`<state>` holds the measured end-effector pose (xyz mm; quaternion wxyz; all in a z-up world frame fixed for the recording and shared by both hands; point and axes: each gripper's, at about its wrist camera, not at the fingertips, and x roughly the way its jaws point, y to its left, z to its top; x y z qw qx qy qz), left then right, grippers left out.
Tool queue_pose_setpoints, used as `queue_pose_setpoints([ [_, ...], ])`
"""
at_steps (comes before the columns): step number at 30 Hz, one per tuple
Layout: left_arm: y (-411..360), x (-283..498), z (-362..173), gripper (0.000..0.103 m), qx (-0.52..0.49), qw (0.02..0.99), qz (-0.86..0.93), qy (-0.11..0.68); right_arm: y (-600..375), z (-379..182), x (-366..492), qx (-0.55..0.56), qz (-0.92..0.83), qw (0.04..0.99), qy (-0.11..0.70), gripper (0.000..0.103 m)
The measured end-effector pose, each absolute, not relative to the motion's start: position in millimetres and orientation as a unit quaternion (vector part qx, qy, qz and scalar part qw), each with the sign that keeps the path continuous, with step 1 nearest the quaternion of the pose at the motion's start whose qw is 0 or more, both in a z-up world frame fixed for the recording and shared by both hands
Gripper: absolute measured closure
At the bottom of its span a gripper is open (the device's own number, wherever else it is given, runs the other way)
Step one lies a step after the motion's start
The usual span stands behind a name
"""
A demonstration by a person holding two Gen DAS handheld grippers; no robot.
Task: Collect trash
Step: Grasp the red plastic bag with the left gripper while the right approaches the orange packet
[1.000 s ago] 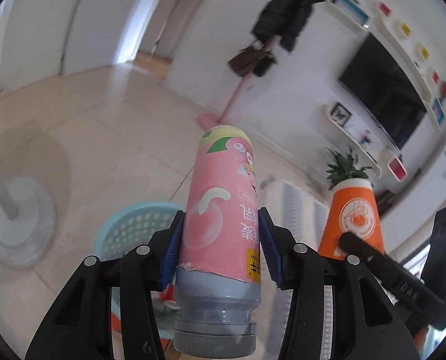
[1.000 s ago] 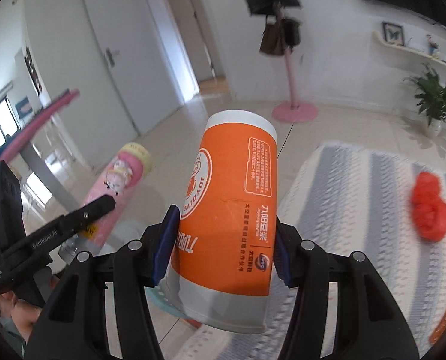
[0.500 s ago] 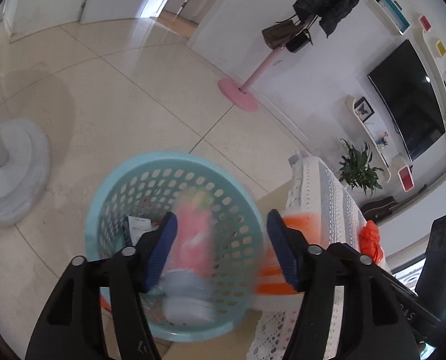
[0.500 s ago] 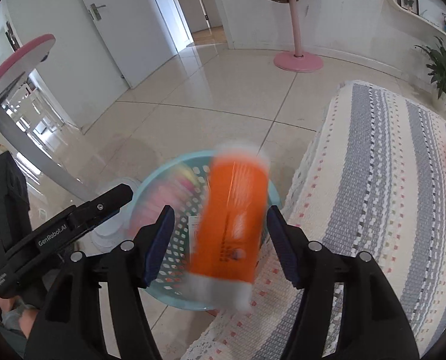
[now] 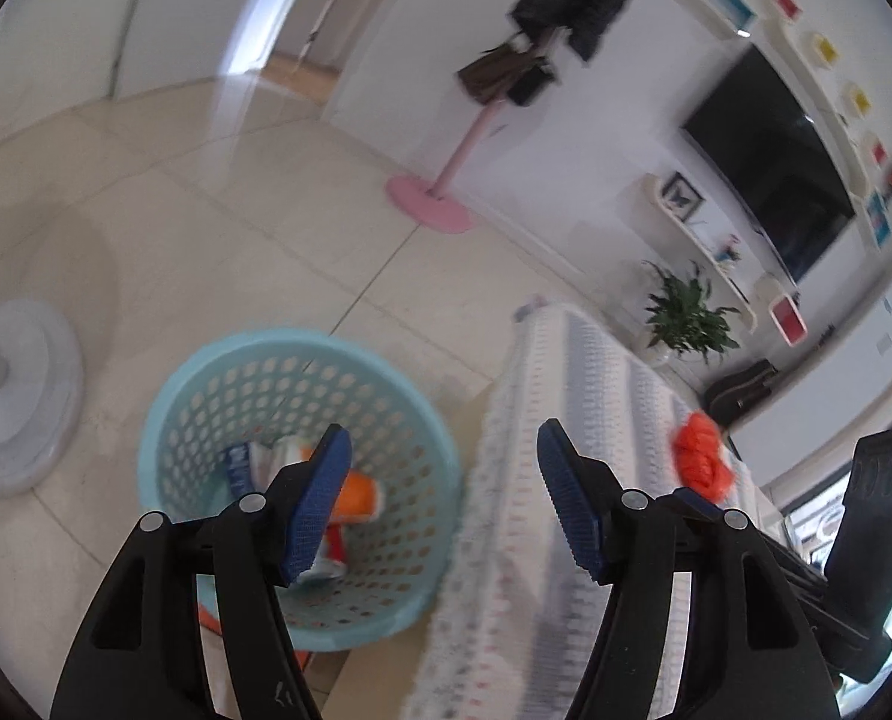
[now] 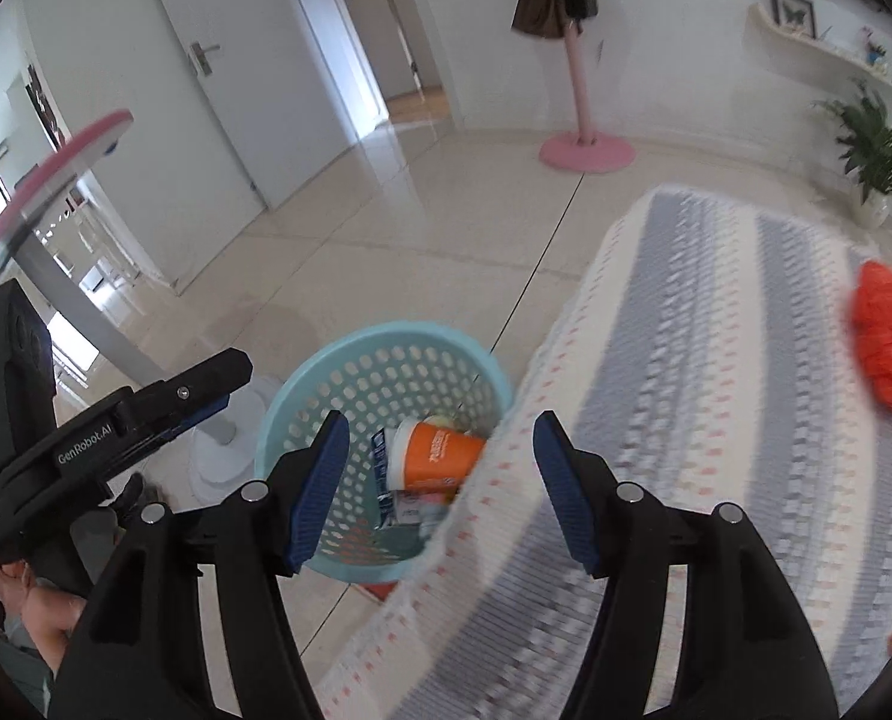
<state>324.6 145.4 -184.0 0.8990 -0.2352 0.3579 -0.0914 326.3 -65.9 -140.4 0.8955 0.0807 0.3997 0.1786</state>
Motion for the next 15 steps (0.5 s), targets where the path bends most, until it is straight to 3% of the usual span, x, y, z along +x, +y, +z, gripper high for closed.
queue_pose_setpoints([
  [6,78.0,309.0,-130.3,0.039,-0.180,0.919,-0.139,0.322,-135.2,-96.2,282.1,0.070,0.141,0.929,0.336,0.043],
  [15,-67.4,295.9,-88.6,0.011,-0.118,0.922,-0.231,0.288,-299.5,-107.0,217.4,0.034,-0.020,0.945,0.324,0.043],
])
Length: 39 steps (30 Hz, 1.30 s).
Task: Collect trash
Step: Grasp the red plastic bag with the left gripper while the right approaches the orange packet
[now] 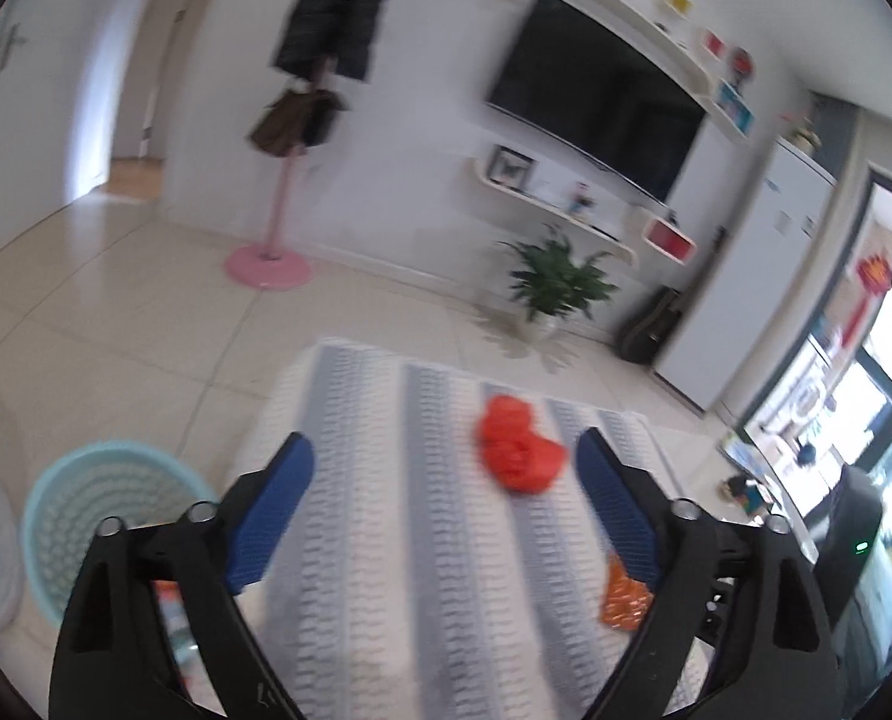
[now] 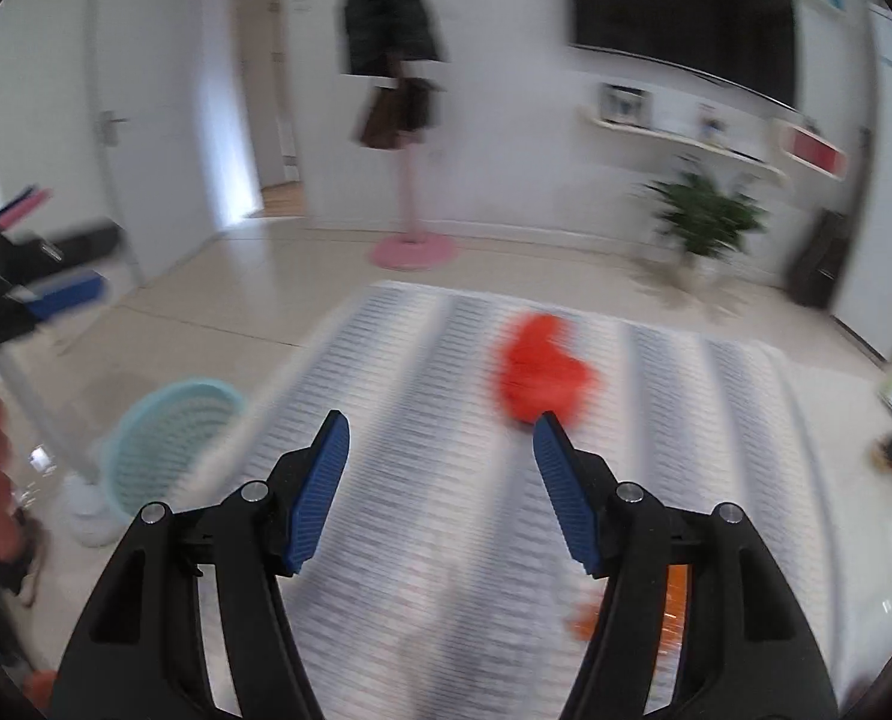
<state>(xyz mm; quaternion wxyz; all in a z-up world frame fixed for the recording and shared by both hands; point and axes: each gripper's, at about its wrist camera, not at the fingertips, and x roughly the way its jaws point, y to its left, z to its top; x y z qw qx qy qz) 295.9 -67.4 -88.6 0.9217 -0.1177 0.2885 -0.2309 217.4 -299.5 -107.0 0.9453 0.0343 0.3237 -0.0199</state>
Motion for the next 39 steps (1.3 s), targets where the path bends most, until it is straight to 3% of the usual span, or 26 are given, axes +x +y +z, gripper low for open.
queue_pose_setpoints([
  [5,-142.2,305.4,-104.6,0.008,-0.085,0.925,-0.240,0.282,-386.2,-150.6,202.0,0.082,-0.103,0.927,0.351,0.043],
  [11,-229.1,354.5,-165.1,0.008,-0.032,0.912,-0.247,0.327,-419.2,-205.8,194.5,0.113,-0.130,0.915,0.366,0.042],
  [14,-262.4,381.4,-202.2,0.008,-0.026,0.902,-0.252,0.348,-424.8,-231.3,192.6,0.132,-0.115,0.911,0.372,0.034],
  [17,-279.2,393.8,-226.2,0.008,-0.011,0.913,-0.231,0.337,-419.4,-235.9,184.3,0.131,-0.094,0.916,0.367,0.034],
  [19,-288.0,402.4,-240.2,0.008,-0.006,0.914,-0.218,0.342,-409.8,-232.7,181.6,0.105,-0.100,0.923,0.356,0.027],
  [26,-299.3,446.3,-274.5,0.008,-0.063,0.901,-0.158,0.399,-400.8,-246.0,193.2,0.092,-0.081,0.906,0.406,0.027],
  [27,-301.0,449.3,-278.1,0.010,-0.063,0.898,-0.155,0.407,-402.3,-247.6,192.6,0.096,-0.077,0.905,0.408,0.026],
  [28,-302.8,452.6,-282.8,0.034,-0.063,0.891,-0.160,0.420,-402.9,-249.4,193.0,0.101,-0.070,0.903,0.413,0.025],
  [29,-305.1,456.7,-290.8,0.050,-0.065,0.875,-0.185,0.443,-402.8,-251.4,194.2,0.103,-0.063,0.900,0.419,0.025],
  [31,-303.7,454.0,-290.4,0.061,-0.060,0.877,-0.183,0.440,-401.0,-254.0,198.1,0.100,-0.060,0.896,0.429,0.024],
  [39,-255.9,413.6,-257.7,0.066,-0.085,0.885,-0.216,0.403,-392.3,-260.7,209.1,0.076,-0.071,0.884,0.456,0.021],
])
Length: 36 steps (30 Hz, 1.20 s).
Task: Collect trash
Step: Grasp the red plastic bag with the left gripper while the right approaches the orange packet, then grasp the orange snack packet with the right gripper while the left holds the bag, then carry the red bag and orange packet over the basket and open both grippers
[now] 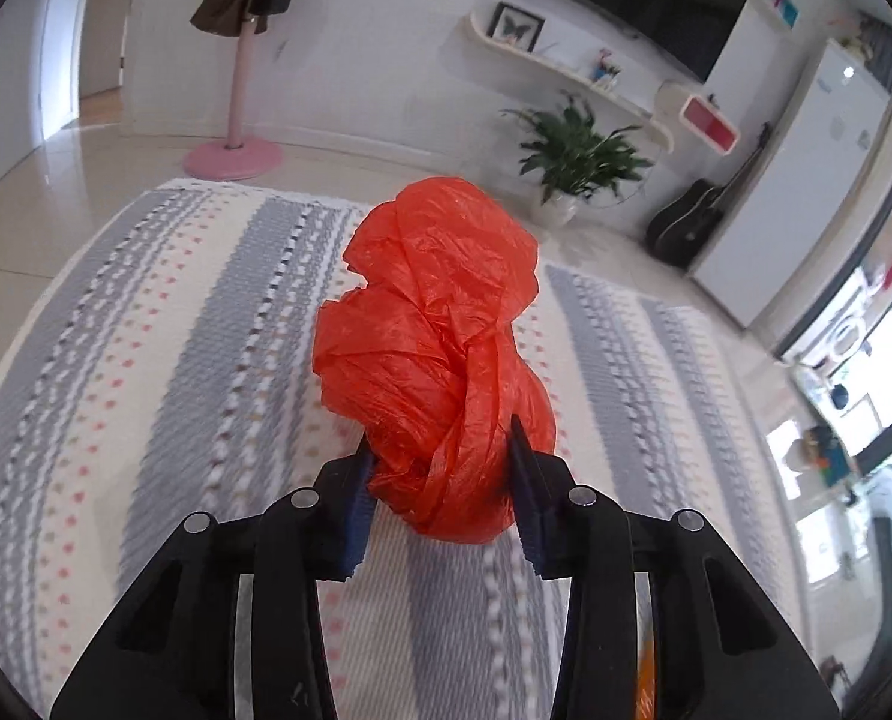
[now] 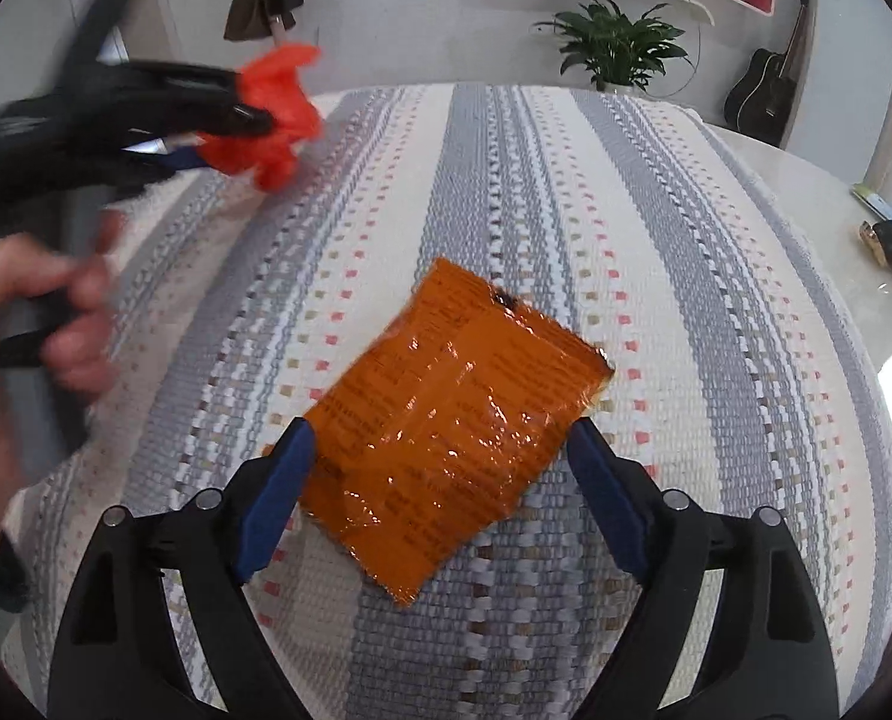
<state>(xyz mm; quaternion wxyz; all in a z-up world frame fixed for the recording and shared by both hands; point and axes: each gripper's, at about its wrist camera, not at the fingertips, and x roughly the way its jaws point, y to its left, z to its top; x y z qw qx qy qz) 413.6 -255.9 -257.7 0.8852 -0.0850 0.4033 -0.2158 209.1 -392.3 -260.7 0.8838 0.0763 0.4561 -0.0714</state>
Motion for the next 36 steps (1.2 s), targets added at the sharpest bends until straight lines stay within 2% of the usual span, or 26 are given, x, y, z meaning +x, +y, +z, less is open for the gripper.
queue_pose_setpoints([
  [6,-201.3,364.2,-233.0,0.066,-0.106,0.879,-0.253,0.391,-385.5,-262.5,215.2,0.052,-0.083,0.881,0.463,0.021],
  [8,-178.1,345.8,-224.0,0.065,-0.119,0.878,-0.257,0.385,-384.1,-261.8,214.0,0.048,-0.079,0.883,0.460,0.025],
  [11,-157.0,325.2,-213.3,0.065,-0.118,0.882,-0.262,0.374,-377.0,-259.6,213.5,0.032,-0.069,0.889,0.452,0.039],
  [13,-148.4,310.8,-208.3,0.065,-0.101,0.888,-0.261,0.365,-371.8,-257.8,210.7,0.018,-0.062,0.895,0.442,0.064],
  [15,-142.0,296.9,-204.5,0.065,-0.082,0.895,-0.262,0.352,-368.0,-257.4,211.7,0.004,-0.065,0.896,0.439,0.067],
  [16,-139.2,292.0,-203.4,0.065,-0.075,0.897,-0.264,0.348,-367.4,-256.7,210.7,0.004,-0.063,0.898,0.436,0.078],
  [17,-135.6,286.3,-202.8,0.065,-0.068,0.898,-0.266,0.344,-367.6,-255.3,209.0,0.005,-0.059,0.901,0.429,0.083],
  [26,-86.2,276.2,-195.9,0.065,-0.077,0.899,-0.270,0.337,-357.9,-238.5,208.3,0.018,-0.081,0.904,0.420,0.094],
  [36,26.5,281.6,-147.5,0.064,-0.118,0.922,-0.185,0.320,-199.0,-114.6,252.1,-0.040,0.051,0.943,0.326,0.094],
])
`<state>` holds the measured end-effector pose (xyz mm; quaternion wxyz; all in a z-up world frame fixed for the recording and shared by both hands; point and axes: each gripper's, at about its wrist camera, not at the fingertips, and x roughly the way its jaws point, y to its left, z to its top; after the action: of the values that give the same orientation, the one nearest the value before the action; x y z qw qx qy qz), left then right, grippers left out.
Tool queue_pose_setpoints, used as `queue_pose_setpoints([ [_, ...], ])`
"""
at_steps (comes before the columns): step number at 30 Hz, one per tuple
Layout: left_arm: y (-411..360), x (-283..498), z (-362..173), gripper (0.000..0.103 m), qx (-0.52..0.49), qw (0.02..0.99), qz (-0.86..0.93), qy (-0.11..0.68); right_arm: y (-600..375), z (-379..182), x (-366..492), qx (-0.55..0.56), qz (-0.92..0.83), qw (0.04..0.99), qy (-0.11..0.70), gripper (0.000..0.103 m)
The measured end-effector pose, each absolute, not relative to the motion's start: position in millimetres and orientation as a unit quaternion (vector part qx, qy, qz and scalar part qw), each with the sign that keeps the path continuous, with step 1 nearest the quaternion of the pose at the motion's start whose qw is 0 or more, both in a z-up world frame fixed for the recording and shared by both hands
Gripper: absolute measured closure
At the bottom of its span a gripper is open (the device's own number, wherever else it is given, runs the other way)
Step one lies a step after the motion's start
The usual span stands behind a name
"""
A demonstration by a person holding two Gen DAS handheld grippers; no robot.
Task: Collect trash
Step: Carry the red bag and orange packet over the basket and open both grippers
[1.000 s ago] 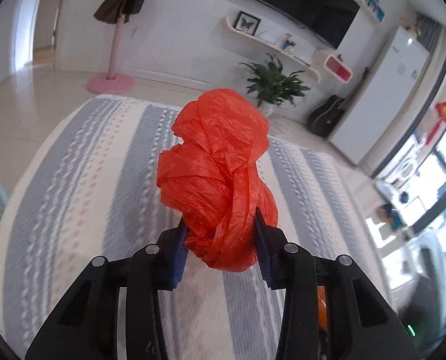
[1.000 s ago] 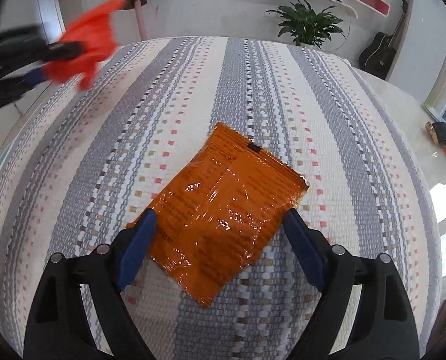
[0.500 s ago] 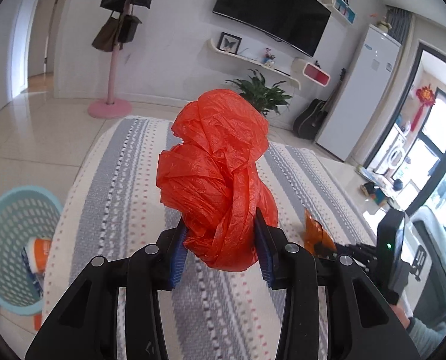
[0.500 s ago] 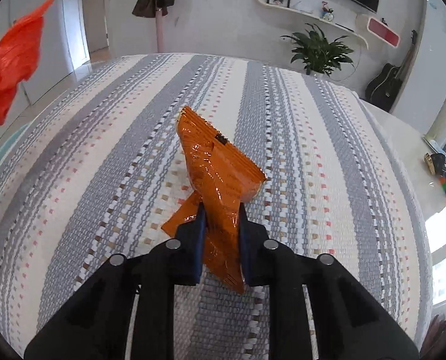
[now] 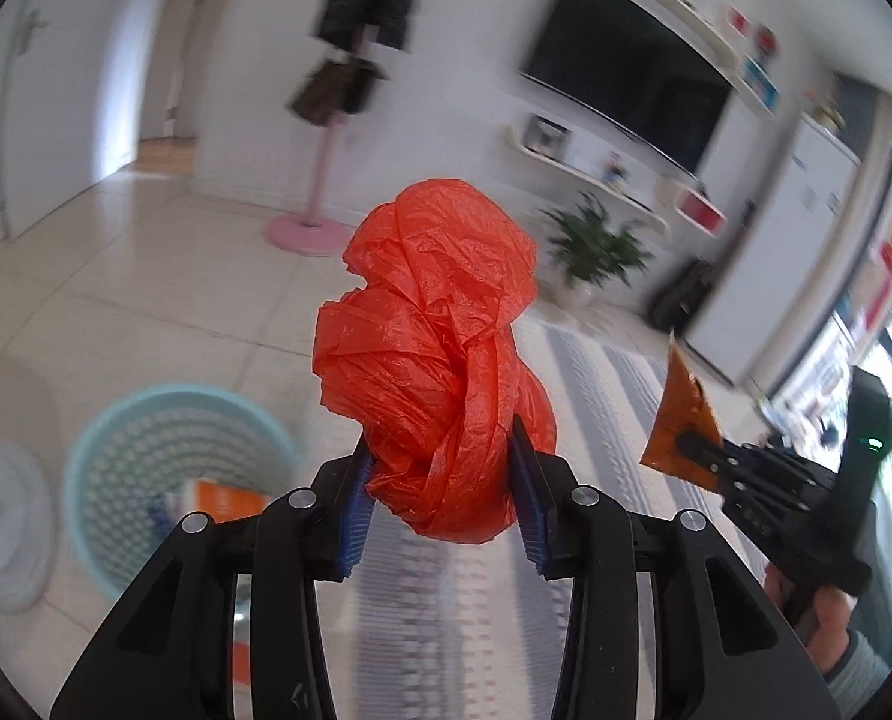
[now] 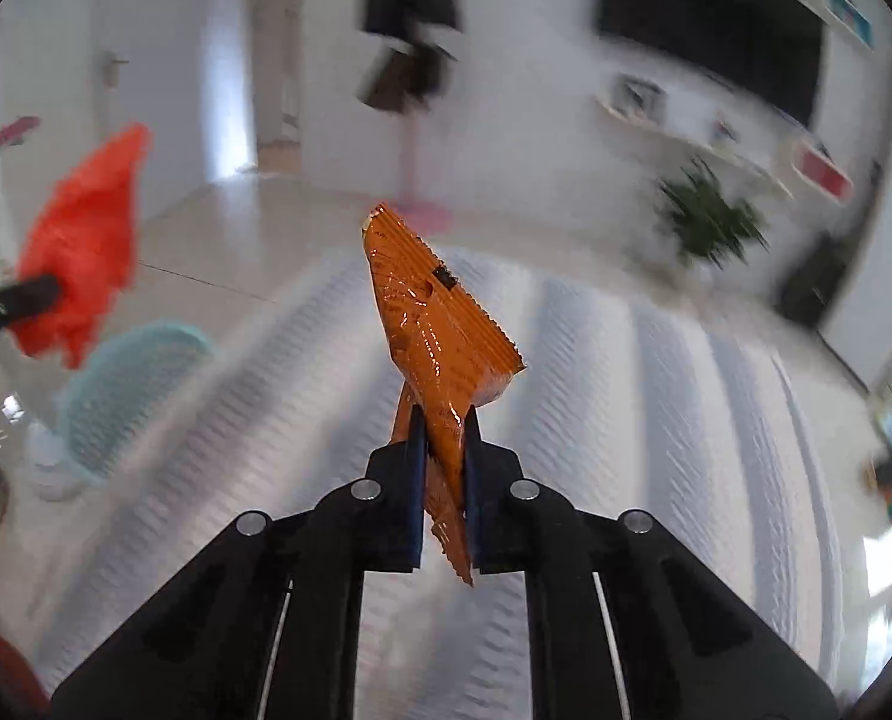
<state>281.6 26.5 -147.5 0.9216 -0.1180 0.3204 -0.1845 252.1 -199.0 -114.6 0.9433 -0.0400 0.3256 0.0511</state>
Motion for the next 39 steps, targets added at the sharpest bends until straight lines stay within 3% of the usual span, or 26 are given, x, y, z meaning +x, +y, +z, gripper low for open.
queue_pose_setpoints([
  [8,135.7,296.1,-167.5,0.064,-0.175,0.934,-0.060,0.305,-82.0,-91.2,301.3,-0.035,0.152,0.931,0.330,0.094],
  [16,176.5,326.9,-218.6,0.064,-0.213,0.913,-0.029,0.347,3.6,-149.6,343.1,-0.053,0.172,0.908,0.377,0.094],
  [24,191.0,352.1,-285.5,0.061,-0.244,0.864,-0.017,0.439,31.9,-214.2,388.2,-0.036,0.175,0.864,0.471,0.094],
  [26,194.1,354.5,-293.1,0.056,-0.254,0.858,-0.014,0.447,36.0,-221.0,393.1,-0.032,0.178,0.857,0.483,0.090],
  [28,197.3,352.2,-294.7,0.040,-0.258,0.857,-0.008,0.446,40.7,-225.4,395.5,-0.038,0.182,0.850,0.492,0.082],
  [30,202.1,355.9,-293.6,0.030,-0.272,0.853,-0.010,0.445,41.8,-227.9,399.4,-0.039,0.180,0.850,0.494,0.075],
  [33,206.2,350.4,-290.8,0.030,-0.281,0.855,-0.006,0.437,34.1,-228.6,401.8,-0.017,0.173,0.852,0.493,0.053],
  [39,205.3,335.3,-258.1,0.030,-0.275,0.878,0.013,0.392,3.5,-204.8,379.7,0.019,0.194,0.862,0.468,0.053],
])
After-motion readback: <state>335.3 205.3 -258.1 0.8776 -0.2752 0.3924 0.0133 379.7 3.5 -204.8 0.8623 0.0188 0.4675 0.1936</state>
